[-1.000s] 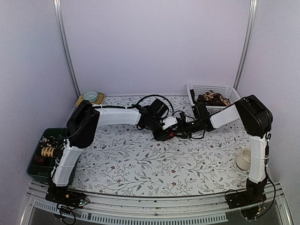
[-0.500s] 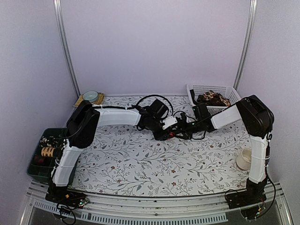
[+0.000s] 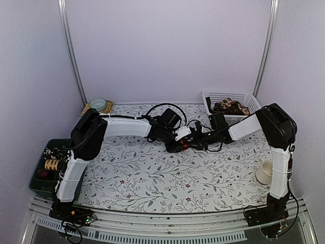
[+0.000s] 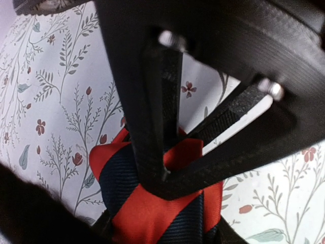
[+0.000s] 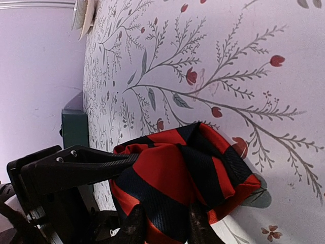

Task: Roll the ties
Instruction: Roll the tie at the center of the board.

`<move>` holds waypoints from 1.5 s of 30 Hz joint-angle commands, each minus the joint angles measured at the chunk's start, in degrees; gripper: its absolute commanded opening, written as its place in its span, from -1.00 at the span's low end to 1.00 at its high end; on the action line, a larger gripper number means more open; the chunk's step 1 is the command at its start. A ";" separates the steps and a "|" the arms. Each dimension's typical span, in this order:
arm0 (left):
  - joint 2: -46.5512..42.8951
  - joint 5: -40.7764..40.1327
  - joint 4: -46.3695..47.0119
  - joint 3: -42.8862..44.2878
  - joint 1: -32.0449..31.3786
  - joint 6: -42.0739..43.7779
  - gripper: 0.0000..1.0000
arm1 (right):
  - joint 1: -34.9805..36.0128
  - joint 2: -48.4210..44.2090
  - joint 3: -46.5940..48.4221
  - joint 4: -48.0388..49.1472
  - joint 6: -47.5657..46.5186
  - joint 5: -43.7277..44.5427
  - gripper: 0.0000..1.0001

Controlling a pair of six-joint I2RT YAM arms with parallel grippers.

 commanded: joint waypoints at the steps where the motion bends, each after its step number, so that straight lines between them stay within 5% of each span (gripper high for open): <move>1: -0.88 -3.14 -1.43 -0.30 1.98 -1.91 -0.04 | 0.11 -5.56 -2.46 -1.03 -0.37 0.58 -0.57; 9: 0.46 -7.25 -1.23 0.96 2.85 -6.90 -0.03 | 0.20 -6.70 -3.58 -0.30 0.88 0.00 -0.76; 26: 0.86 -13.42 0.05 1.73 2.75 -12.53 0.02 | 0.31 -6.92 -3.40 -0.85 2.84 0.56 -0.76; 32: 0.31 -12.21 -0.21 0.72 2.42 -11.23 0.12 | 0.26 -6.97 -1.93 -2.84 2.00 1.37 -0.38; 36: -0.09 -13.09 -0.62 0.08 2.81 -10.93 0.30 | 0.09 -8.27 -1.08 -4.58 0.60 2.29 -0.29; 43: -1.05 -13.80 -0.67 -0.26 3.93 -13.12 0.98 | -0.28 -10.03 -1.02 -5.95 -0.53 2.65 -0.27; 45: -1.99 -13.33 -0.06 -0.54 4.04 -13.23 1.00 | -0.40 -10.38 -1.18 -6.21 -0.75 2.70 -0.26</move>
